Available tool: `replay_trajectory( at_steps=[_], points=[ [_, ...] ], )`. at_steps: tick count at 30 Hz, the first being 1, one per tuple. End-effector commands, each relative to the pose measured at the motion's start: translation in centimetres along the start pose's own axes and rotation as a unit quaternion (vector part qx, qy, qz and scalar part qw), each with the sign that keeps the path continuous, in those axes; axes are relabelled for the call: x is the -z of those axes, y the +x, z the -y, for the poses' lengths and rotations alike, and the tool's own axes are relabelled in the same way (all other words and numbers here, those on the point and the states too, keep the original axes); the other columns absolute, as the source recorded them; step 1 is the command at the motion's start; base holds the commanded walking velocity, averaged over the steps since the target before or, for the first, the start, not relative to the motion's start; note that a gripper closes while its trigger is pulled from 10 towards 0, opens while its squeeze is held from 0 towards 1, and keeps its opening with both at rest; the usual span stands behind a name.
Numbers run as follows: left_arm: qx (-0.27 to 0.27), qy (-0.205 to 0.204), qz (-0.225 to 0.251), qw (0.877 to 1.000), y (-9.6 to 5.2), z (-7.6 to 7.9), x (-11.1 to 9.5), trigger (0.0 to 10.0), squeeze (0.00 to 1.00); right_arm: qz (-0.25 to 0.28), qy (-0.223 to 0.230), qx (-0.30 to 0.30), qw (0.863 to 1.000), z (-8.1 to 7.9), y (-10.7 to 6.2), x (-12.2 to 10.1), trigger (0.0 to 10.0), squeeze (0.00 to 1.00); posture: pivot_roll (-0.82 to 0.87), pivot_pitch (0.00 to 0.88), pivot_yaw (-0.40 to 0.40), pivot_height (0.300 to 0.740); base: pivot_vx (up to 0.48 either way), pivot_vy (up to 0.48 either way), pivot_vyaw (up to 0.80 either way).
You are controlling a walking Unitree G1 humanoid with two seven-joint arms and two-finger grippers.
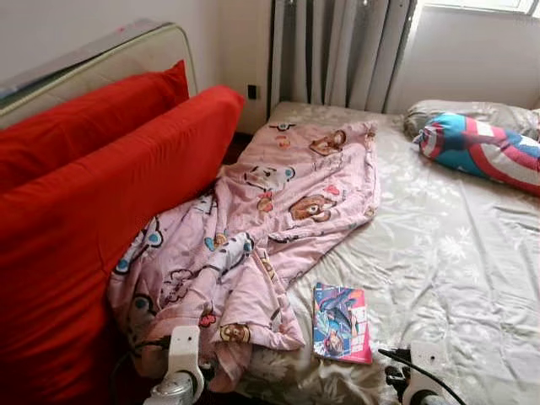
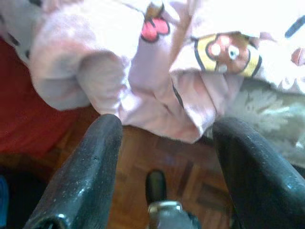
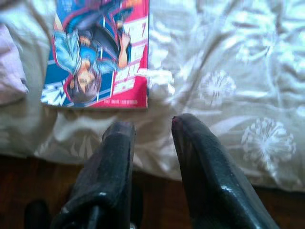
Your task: Clean up the room
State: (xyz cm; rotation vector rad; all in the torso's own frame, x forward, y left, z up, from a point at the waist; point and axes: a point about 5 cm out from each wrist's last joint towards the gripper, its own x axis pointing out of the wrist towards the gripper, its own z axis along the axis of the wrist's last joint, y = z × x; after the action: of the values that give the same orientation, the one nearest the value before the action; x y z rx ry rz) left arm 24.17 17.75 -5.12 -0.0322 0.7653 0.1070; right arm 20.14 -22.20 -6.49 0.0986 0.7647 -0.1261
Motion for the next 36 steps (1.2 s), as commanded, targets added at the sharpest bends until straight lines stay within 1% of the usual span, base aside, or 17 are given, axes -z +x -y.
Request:
replay_trajectory(
  at_steps=[1, 3, 5, 6, 14, 15, 16, 17, 18, 20, 22, 24, 27, 29, 34, 35, 36],
  points=[
    [-0.008, -0.011, 0.016, 1.000, -0.1, -0.1, 0.0, 10.0, 0.00, 0.038, 0.018, 0.011, 0.999, 0.2, 0.0, -0.7, 10.0, 0.00, 0.05, 0.011, -0.005, 0.740, 0.000, 0.000, 0.00],
    [-0.009, -0.013, 0.025, 1.000, -0.1, -0.1, -0.2, 10.0, 0.00, 0.046, 0.021, 0.008, 0.999, 0.2, -0.1, -0.8, 10.0, 0.00, 0.05, 0.011, -0.005, 0.740, 0.000, 0.000, 0.00],
    [-0.001, -0.028, 0.047, 0.998, -0.1, -0.1, -0.5, 10.0, 0.00, 0.086, -0.008, -0.011, 0.996, -0.2, -0.2, -1.6, 10.0, 0.00, 0.05, 0.000, -0.001, 0.740, 0.000, 0.000, 0.00],
    [0.000, -0.028, 0.049, 0.998, -0.1, -0.1, -0.6, 10.0, 0.00, 0.090, -0.010, -0.011, 0.996, -0.2, -0.2, -1.7, 10.0, 0.00, 0.05, 0.000, -0.001, 0.740, 0.000, 0.000, 0.00],
    [0.008, -0.032, 0.074, 0.997, -0.2, -0.1, -0.9, 10.0, 0.00, 0.137, 0.011, -0.018, 0.990, -0.3, -0.5, -2.2, 10.0, 0.00, 0.05, 0.000, -0.009, 0.740, 0.000, 0.000, 0.00],
    [0.004, -0.011, 0.209, 0.978, -0.3, -2.4, -6.9, 10.0, 0.00, 0.147, 0.027, -0.020, 0.989, -0.2, -0.6, -2.2, 10.0, 0.00, 0.04, 0.000, -0.009, 0.740, 0.000, 0.000, 0.00],
    [0.004, -0.011, 0.209, 0.978, -0.3, -2.4, -6.9, 10.0, 0.00, 0.147, 0.027, -0.020, 0.989, -0.2, -0.6, -2.2, 10.0, 0.00, 0.04, 0.000, -0.009, 0.740, 0.000, 0.000, 0.00],
    [0.003, -0.002, 0.309, 0.951, -1.2, -4.3, -11.7, 10.0, 0.00, 0.151, 0.037, -0.019, 0.988, -0.2, -0.6, -2.2, 10.0, 0.00, 0.04, 0.000, -0.009, 0.740, 0.000, 0.000, 0.00],
    [0.007, -0.003, 0.334, 0.943, -1.5, -4.4, -13.0, 10.0, 0.00, 0.152, 0.043, -0.019, 0.987, -0.2, -0.6, -2.1, 10.0, 0.00, 0.04, 0.000, -0.009, 0.740, 0.000, 0.000, 0.00],
    [0.015, 0.006, 0.365, 0.931, -1.9, -3.9, -14.6, 10.0, 0.00, 0.158, 0.048, -0.023, 0.986, -0.2, -0.7, -2.2, 10.0, 0.00, 0.05, 0.000, -0.009, 0.740, 0.000, 0.000, 0.00],
    [0.023, 0.012, 0.392, 0.920, -2.3, -3.4, -15.8, 10.0, 0.00, 0.162, 0.046, -0.026, 0.985, -0.2, -0.7, -2.2, 10.0, 0.00, 0.05, 0.000, -0.011, 0.740, 0.000, 0.000, 0.00],
    [0.025, 0.011, 0.401, 0.916, -2.5, -3.1, -16.1, 10.0, 0.00, 0.166, 0.046, -0.024, 0.985, -0.2, -0.8, -2.3, 10.0, 0.00, 0.04, 0.000, -0.011, 0.740, 0.000, 0.000, 0.00],
    [0.034, -0.012, 0.411, 0.911, -2.6, -3.0, -16.5, 10.0, 0.00, 0.172, 0.044, -0.022, 0.984, -0.1, -0.8, -2.3, 10.0, 0.00, 0.04, 0.000, -0.010, 0.740, 0.000, 0.000, 0.00],
    [0.039, -0.020, 0.411, 0.910, -2.6, -3.0, -16.5, 10.0, 0.00, 0.179, 0.040, -0.021, 0.983, -0.1, -0.9, -2.5, 10.0, 0.00, 0.04, 0.000, -0.010, 0.740, 0.000, 0.000, 0.00],
    [0.049, -0.020, 0.407, 0.912, -2.5, -2.8, -16.2, 10.0, 0.00, 0.191, 0.026, -0.022, 0.981, -0.1, -1.0, -2.7, 10.0, 0.00, 0.03, 0.000, -0.012, 0.740, 0.000, 0.000, 0.00],
    [0.051, -0.022, 0.405, 0.913, -2.5, -2.8, -16.1, 10.0, 0.00, 0.333, -0.035, -0.044, 0.941, -2.6, -0.1, -13.8, 10.0, 0.00, 0.03, 0.000, -0.019, 0.740, 0.000, 0.000, 0.00],
    [0.053, -0.020, 0.403, 0.914, -2.4, -2.8, -16.0, 10.0, 0.00, 0.419, -0.064, -0.054, 0.904, -4.4, -1.2, -20.4, 10.0, 0.00, 0.03, 0.000, -0.020, 0.740, 0.000, 0.000, 0.00]
  ],
)
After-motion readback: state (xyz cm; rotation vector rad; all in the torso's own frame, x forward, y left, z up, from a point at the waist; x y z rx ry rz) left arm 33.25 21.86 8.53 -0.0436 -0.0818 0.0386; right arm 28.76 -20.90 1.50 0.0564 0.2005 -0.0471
